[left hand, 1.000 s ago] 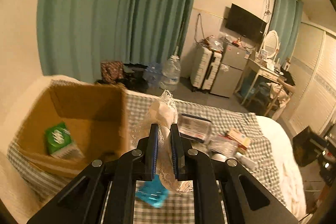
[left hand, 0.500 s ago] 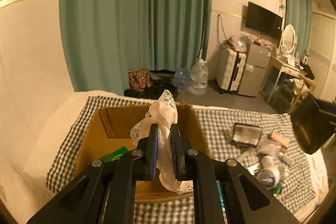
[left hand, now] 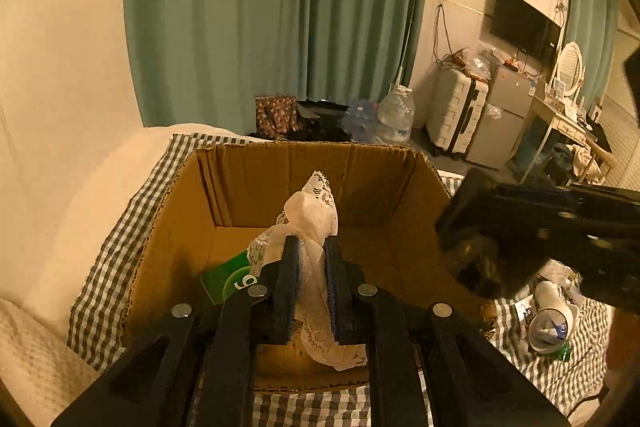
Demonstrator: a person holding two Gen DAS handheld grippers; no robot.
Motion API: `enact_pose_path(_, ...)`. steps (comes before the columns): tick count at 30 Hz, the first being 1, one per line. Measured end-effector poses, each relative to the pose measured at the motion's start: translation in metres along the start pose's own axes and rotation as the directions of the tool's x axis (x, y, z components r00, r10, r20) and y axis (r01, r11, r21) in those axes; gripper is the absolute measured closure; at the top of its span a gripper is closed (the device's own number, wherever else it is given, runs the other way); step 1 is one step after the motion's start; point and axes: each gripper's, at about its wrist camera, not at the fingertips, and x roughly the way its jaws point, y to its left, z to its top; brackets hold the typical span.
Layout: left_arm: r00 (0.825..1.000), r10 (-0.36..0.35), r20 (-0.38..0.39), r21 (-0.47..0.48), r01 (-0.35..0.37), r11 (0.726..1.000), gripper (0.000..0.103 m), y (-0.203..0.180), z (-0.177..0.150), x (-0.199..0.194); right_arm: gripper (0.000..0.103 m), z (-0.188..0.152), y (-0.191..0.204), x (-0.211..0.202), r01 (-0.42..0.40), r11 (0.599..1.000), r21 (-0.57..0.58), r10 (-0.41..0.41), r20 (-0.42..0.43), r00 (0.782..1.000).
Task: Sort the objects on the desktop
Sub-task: 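Carry the lace item into the cardboard box and open the left gripper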
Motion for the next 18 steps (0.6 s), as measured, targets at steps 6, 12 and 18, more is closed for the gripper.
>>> enact_pose_path(6, 0.998, 0.062, 0.02, 0.003, -0.062, 0.998, 0.02, -0.008, -0.003, -0.007, 0.035, 0.001, -0.015, -0.002, 0.065, 0.994, 0.09, -0.071, 0.062, 0.996)
enact_pose_path(12, 0.997, 0.072, 0.038, 0.002, -0.072, 0.997, 0.011, -0.028, -0.005, -0.033, 0.035, -0.004, -0.024, -0.048, 0.082, 0.993, 0.088, -0.093, 0.132, 0.987)
enact_pose_path(18, 0.998, 0.002, 0.059, 0.073, -0.006, 0.997, 0.003, -0.079, -0.023, -0.057, 0.035, -0.037, -0.06, -0.123, 0.177, 0.98, 0.085, -0.191, 0.201, 0.961)
